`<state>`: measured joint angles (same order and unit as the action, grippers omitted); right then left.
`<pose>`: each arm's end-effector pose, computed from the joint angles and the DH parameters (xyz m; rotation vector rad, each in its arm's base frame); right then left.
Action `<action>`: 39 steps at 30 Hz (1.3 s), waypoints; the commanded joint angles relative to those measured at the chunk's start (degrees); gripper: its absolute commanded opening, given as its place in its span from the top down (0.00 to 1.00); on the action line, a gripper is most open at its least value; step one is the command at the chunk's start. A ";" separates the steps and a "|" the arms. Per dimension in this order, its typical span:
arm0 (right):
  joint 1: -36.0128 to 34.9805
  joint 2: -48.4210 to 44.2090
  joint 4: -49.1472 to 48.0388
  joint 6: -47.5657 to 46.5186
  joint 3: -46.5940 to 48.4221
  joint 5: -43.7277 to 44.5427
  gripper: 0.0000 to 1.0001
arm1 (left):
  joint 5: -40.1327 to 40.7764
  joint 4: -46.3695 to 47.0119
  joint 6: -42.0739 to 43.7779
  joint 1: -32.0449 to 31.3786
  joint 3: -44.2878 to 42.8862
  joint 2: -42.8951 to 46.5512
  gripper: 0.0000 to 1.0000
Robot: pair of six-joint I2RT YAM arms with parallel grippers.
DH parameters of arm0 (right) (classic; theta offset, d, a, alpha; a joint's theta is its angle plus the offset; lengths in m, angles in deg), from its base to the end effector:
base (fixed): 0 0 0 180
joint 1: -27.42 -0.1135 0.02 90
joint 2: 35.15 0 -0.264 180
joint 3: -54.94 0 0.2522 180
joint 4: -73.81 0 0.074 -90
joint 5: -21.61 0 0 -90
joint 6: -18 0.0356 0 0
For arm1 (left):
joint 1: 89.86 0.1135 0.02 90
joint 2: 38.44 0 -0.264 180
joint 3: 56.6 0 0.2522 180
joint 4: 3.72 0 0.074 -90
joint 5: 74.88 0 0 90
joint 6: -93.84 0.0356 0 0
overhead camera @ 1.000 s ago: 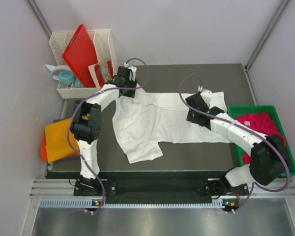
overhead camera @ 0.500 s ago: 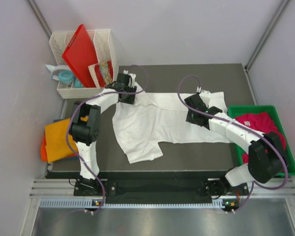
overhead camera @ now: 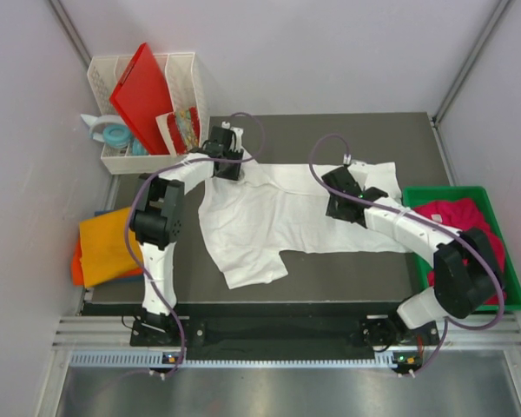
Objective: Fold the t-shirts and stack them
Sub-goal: Fold the flattened tshirt in 1/3 of the way
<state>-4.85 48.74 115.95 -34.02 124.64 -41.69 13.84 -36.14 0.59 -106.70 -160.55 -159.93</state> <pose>0.2580 0.1440 0.2261 0.2921 2.3919 -0.0481 0.4485 -0.1366 0.1787 0.2999 2.4326 -0.1827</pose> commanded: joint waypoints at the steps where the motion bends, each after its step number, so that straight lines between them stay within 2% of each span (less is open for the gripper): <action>1: -1.04 0.56 -1.57 -0.27 3.56 0.55 0.60 | -1.27 1.43 -0.71 0.58 -2.27 -1.03 0.65; 4: -1.04 0.83 -1.49 -0.27 3.73 0.55 0.62 | -1.27 1.52 -0.71 0.67 -1.48 -0.51 0.80; 5: -1.04 1.09 -1.66 -0.27 3.73 0.55 0.62 | -1.18 1.52 -0.71 0.67 -1.13 -0.15 0.92; 7: -1.04 1.36 -1.75 -0.36 3.73 0.37 0.63 | -1.10 1.60 -0.62 0.67 0.10 0.73 1.00; 19: -2.71 2.76 -3.68 0.26 4.79 -0.60 0.64 | -1.88 -1.73 0.17 0.67 5.81 15.13 1.00; 39: -4.29 -1.81 -5.53 3.24 -1.01 -0.51 0.64 | -5.66 -12.10 2.10 -0.56 20.49 25.34 1.00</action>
<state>-8.11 49.49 112.74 -32.25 124.36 -42.58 9.60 -46.28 1.55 -106.79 -141.36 -138.66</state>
